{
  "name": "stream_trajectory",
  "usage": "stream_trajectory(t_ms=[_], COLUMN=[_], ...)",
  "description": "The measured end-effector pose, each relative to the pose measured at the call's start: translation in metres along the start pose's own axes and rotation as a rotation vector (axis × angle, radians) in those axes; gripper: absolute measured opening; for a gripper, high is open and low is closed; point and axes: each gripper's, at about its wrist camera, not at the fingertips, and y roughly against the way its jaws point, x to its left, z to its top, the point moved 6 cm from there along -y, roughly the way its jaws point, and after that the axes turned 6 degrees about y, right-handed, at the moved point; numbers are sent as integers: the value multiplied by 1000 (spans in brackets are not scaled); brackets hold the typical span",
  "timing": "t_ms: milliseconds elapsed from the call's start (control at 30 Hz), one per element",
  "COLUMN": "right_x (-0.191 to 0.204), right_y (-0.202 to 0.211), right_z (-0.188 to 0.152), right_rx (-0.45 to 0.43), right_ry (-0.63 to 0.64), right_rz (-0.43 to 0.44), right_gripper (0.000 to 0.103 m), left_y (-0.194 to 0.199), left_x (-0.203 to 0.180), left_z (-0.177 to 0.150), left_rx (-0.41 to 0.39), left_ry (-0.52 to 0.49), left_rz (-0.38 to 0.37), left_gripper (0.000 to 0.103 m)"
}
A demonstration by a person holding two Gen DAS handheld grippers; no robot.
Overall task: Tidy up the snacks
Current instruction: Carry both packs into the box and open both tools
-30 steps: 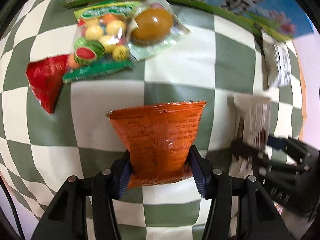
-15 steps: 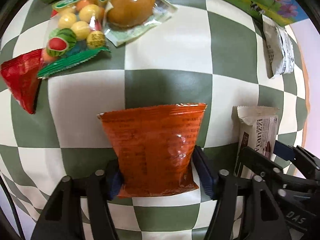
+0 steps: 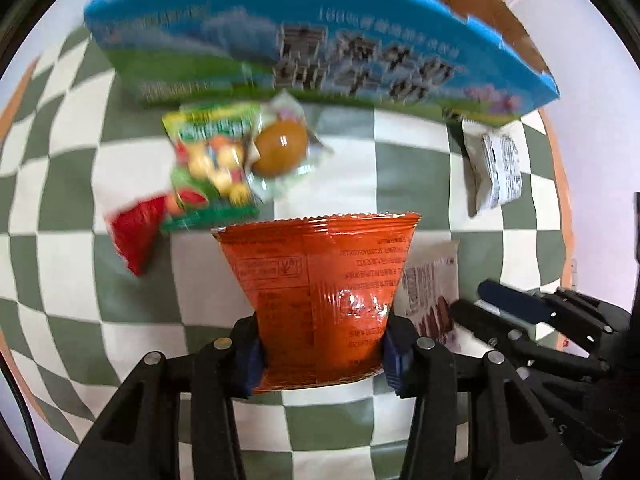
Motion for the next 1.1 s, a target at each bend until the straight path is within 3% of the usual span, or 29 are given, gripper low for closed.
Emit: stream_trajectory(t_ms=[33,67,133,333,400,467,600,767,900,1000,1100], right_x=[1,-1,-2,-4,-4,-3,-1,4,12,15,5], right_y=[-2,-5,-19,-73,-85,-89,-76,-10,63,110,141], right_z=[2,3,1,-17,-23,-27,-31,-18,4,28,72], right_rx=[24,31,56,174,187,162,107,12,-136,-237,-319], right_ry=[-20,-34,-23,-57,-61,-33,-23,-30,-14,-6,-19], right_rz=[28,32,-17,15,31,1,8,102,166,193,201], right_gripper=[43,61,82,82,74,61,57,57,57,57,57], left_y=[-4,-8,-10,-35,-46,-53,-40,22,76,118,132], left_x=[1,2,31,63,64,70,70,56,40,27,24], left_z=[2,3,15,8,3,-3,-7,6,32,82,131], left_rx=[7,24,56,128,140,159,152,49,-9,-114,-167], left_ry=[-2,6,27,91,99,123,129,43,16,-34,-45], left_rz=[12,12,12,26,40,43,17,-8,-99,-83,-37], left_gripper=[44,44,44,44,44,44,44,44,44,44,44])
